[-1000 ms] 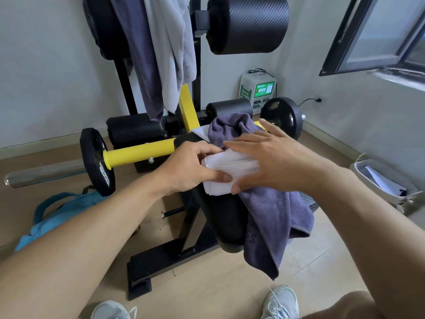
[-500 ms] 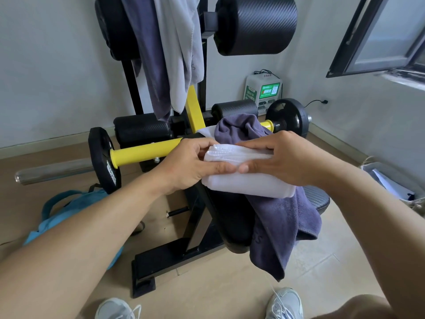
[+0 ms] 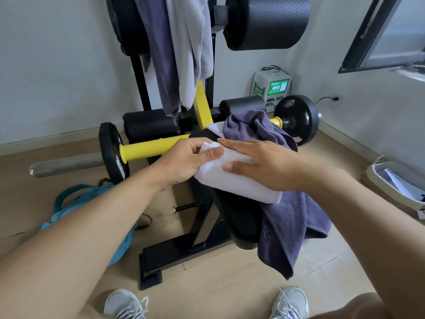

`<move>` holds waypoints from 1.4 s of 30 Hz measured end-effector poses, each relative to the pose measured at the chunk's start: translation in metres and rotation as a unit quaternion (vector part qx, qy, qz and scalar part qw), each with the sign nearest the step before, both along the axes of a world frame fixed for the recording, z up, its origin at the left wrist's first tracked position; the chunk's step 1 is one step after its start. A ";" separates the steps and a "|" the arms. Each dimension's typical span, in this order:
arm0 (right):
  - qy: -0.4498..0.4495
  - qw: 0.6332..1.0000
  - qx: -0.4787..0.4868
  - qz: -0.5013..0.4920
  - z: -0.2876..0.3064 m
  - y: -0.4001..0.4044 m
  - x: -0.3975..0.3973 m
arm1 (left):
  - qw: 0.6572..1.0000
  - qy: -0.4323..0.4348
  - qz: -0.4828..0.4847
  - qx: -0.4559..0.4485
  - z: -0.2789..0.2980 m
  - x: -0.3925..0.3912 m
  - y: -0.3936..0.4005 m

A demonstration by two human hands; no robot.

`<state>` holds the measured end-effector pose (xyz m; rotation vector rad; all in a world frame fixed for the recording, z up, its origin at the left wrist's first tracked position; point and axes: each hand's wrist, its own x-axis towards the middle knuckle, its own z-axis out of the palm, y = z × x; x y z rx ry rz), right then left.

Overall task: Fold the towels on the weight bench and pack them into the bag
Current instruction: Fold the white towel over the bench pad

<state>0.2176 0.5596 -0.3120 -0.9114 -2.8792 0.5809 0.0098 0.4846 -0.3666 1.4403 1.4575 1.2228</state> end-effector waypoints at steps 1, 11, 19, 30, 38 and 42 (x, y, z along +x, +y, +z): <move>0.007 1.000 -0.006 0.000 -0.001 -0.002 -0.005 | 1.000 -0.009 0.011 0.002 0.000 -0.003 -0.001; 0.003 0.999 -0.041 0.014 -0.016 -0.023 -0.060 | 0.984 -0.005 0.178 -0.006 -0.002 -0.049 -0.030; -0.009 0.997 0.049 0.054 -0.036 -0.051 -0.117 | 0.935 0.039 0.280 -0.212 -0.038 -0.122 -0.078; -0.233 0.967 0.031 0.103 -0.130 -0.110 -0.212 | 0.851 0.188 0.231 -0.432 -0.143 -0.172 -0.120; -0.151 0.974 -0.162 -0.045 -0.256 -0.086 -0.236 | 0.803 0.222 0.281 -0.476 -0.251 -0.196 -0.088; -0.123 0.970 -0.183 -0.105 -0.293 -0.075 -0.240 | 0.775 0.318 0.279 -0.469 -0.296 -0.213 -0.054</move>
